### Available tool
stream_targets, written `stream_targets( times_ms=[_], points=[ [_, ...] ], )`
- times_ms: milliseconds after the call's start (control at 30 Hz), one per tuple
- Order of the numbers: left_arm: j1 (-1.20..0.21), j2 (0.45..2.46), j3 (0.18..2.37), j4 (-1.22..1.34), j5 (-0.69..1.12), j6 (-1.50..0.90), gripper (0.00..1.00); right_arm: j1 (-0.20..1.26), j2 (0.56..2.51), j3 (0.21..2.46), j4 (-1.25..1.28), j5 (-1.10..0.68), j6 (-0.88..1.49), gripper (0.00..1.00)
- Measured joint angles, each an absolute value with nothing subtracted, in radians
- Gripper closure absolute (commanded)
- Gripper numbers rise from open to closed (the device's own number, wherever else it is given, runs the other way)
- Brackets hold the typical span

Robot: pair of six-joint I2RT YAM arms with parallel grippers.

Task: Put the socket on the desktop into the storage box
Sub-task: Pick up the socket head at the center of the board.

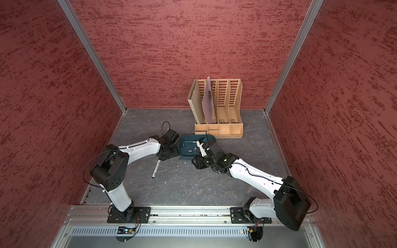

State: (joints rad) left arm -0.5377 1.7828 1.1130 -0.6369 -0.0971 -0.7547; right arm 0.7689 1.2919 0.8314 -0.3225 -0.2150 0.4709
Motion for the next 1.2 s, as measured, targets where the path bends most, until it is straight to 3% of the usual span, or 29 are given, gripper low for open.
stream_targets(
  times_ms=[433,833,1200],
  points=[
    [-0.540,1.827,1.134,-0.641,-0.120,-0.757,0.38,0.769,1.274,0.819,-0.325,-0.198,0.467,0.51],
    [-0.549,1.829,1.134,-0.635,-0.133,-0.771,0.56,0.769,1.270,0.809,-0.323,-0.195,0.467,0.51],
    [-0.552,1.813,1.119,-0.635,-0.129,-0.771,0.58,0.769,1.264,0.804,-0.320,-0.194,0.467,0.51]
  ],
)
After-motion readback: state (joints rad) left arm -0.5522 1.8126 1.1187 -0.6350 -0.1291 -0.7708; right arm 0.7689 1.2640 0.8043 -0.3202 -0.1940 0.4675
